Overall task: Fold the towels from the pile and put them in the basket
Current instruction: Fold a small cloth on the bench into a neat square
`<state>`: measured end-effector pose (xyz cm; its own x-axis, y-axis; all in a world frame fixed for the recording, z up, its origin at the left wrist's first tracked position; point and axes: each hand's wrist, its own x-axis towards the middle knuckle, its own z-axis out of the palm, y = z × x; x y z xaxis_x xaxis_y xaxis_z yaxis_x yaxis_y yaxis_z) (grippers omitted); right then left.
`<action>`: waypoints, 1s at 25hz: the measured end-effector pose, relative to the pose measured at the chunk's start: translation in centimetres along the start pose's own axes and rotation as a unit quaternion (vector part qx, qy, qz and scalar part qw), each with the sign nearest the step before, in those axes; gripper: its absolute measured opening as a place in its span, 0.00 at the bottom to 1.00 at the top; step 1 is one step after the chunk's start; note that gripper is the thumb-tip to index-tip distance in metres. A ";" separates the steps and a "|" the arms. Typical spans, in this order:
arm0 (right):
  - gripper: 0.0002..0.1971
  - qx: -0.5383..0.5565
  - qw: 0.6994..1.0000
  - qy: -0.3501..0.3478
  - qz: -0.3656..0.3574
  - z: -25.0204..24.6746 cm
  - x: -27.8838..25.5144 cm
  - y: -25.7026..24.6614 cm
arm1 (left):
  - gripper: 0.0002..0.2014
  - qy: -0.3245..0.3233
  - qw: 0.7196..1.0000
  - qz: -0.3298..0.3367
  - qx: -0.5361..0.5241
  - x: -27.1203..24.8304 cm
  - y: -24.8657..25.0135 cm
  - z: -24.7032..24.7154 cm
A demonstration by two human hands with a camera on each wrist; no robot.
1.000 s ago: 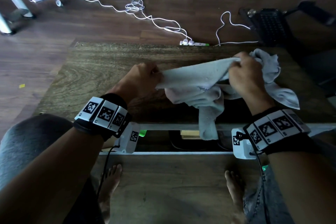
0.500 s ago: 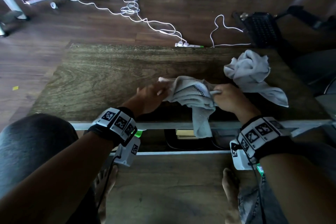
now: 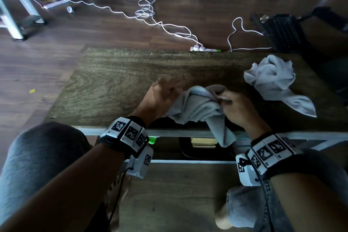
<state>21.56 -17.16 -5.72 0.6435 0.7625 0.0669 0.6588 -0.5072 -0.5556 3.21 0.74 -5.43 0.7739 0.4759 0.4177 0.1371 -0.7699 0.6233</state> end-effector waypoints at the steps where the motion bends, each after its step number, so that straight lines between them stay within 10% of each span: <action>1: 0.05 -0.007 0.999 -0.042 -0.017 0.7 -0.2 -0.2 | 0.15 -0.013 0.999 0.030 0.020 -0.3 -0.8 0.4; 4: 0.05 0.007 0.996 -0.058 -0.072 1.9 -0.6 -2.1 | 0.24 -0.158 0.984 -0.085 0.024 -1.4 -1.7 1.4; 10: 0.05 0.078 0.989 -0.123 -0.009 2.4 5.0 -5.2 | 0.07 -0.167 0.969 -0.165 -0.070 1.6 -1.0 0.3; 18: 0.09 0.160 0.963 0.192 -0.105 -7.1 26.1 -13.8 | 0.15 0.122 0.989 -0.019 0.084 22.5 -3.7 -9.9; 25: 0.13 0.094 0.969 0.222 -0.050 -10.4 29.2 -10.4 | 0.11 0.217 0.952 -0.214 0.027 25.4 -9.0 -15.6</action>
<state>37.54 6.19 10.67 0.7116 0.5354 0.4550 0.6709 -0.3254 -0.6663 11.96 26.35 9.91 0.3144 0.8722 0.3748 0.4234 -0.4822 0.7670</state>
